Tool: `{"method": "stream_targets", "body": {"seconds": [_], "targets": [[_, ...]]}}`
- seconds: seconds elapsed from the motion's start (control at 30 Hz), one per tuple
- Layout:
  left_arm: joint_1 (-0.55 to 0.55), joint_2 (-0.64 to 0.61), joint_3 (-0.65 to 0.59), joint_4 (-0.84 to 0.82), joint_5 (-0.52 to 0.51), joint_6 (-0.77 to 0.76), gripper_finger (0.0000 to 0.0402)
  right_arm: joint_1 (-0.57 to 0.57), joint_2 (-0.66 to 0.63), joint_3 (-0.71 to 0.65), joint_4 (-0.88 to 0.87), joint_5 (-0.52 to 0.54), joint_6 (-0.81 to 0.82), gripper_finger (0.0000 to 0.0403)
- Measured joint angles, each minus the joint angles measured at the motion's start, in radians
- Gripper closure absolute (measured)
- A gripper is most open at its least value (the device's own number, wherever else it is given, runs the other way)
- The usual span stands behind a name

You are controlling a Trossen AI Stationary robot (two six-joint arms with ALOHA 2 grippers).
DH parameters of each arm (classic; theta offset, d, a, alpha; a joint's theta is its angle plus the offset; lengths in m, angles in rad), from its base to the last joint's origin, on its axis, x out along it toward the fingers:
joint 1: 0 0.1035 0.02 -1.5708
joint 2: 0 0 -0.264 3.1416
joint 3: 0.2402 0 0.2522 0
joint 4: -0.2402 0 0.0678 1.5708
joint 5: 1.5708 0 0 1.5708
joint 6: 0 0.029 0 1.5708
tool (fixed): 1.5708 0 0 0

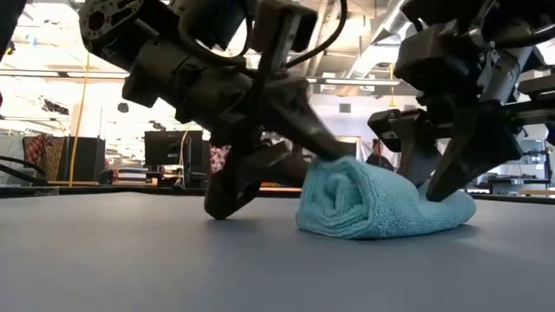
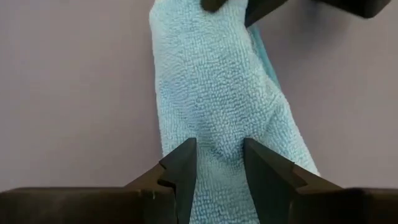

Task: Roll towel into tight, uniform cylinder
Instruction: Roll the blue microfiber cloth, then move the blue microfiber cloth to the middle left of the table

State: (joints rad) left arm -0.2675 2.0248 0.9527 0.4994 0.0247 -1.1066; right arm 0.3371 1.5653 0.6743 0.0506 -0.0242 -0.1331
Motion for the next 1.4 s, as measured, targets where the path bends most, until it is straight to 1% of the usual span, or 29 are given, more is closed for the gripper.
{"method": "stream_targets", "body": {"seconds": [0.1, 0.17, 0.33, 0.47, 0.6, 0.7, 0.83, 0.9, 0.93, 1.0, 1.07, 1.13, 1.17, 1.23, 1.3, 1.4], "targets": [[0.015, -0.037, -0.006, -0.083, 0.035, 0.088, 0.0295, 0.001, 0.010, 0.000, 0.005, 0.000, 0.016, 0.0243], [0.024, -0.070, -0.009, -0.166, 0.031, 0.135, 0.0286, 0.001, 0.011, 0.000, 0.010, 0.000, 0.018, 0.0243], [0.044, -0.180, -0.010, -0.411, -0.018, 0.201, 0.0281, 0.000, 0.004, 0.000, 0.029, 0.002, 0.020, 0.0243], [0.055, -0.257, -0.010, -0.449, -0.073, 0.262, 0.0280, -0.006, 0.004, 0.007, 0.034, 0.004, 0.024, 0.0243], [0.059, -0.307, -0.008, -0.405, -0.141, 0.283, 0.0280, -0.006, -0.020, 0.047, -0.029, 0.008, 0.041, 0.0243], [0.058, -0.313, -0.007, -0.300, -0.193, 0.291, 0.0280, -0.006, -0.073, 0.084, -0.105, 0.013, 0.055, 0.0243], [0.057, -0.294, -0.005, -0.116, -0.195, 0.387, 0.0280, -0.006, -0.159, 0.128, -0.215, 0.013, 0.093, 0.0243], [0.061, -0.267, 0.006, -0.068, -0.194, 0.411, 0.0280, -0.006, -0.204, 0.139, -0.264, 0.008, 0.135, 0.0243], [0.066, -0.251, 0.027, -0.056, -0.191, 0.411, 0.0280, -0.006, -0.229, 0.139, -0.293, 0.008, 0.161, 0.0243], [0.074, -0.216, 0.071, -0.086, -0.161, 0.430, 0.0280, -0.002, -0.279, 0.139, -0.354, 0.007, 0.226, 0.0243], [0.079, -0.163, 0.156, -0.111, -0.112, 0.485, 0.0280, 0.008, -0.331, 0.139, -0.432, 0.007, 0.296, 0.0243], [0.078, -0.118, 0.251, -0.207, -0.081, 0.539, 0.0280, 0.028, -0.380, 0.138, -0.496, 0.010, 0.359, 0.0245], [0.077, -0.095, 0.312, -0.272, -0.066, 0.565, 0.0280, 0.042, -0.404, 0.138, -0.528, 0.023, 0.385, 0.0247], [0.076, -0.054, 0.431, -0.456, -0.067, 0.590, 0.0280, 0.074, -0.447, 0.138, -0.582, 0.057, 0.432, 0.0252], [0.077, -0.013, 0.544, -0.642, -0.098, 0.566, 0.0280, 0.111, -0.489, 0.138, -0.616, 0.108, 0.479, 0.0258], [0.082, 0.044, 0.690, -0.865, -0.148, 0.541, 0.0280, 0.162, -0.536, 0.138, -0.653, 0.195, 0.544, 0.0267]]}}
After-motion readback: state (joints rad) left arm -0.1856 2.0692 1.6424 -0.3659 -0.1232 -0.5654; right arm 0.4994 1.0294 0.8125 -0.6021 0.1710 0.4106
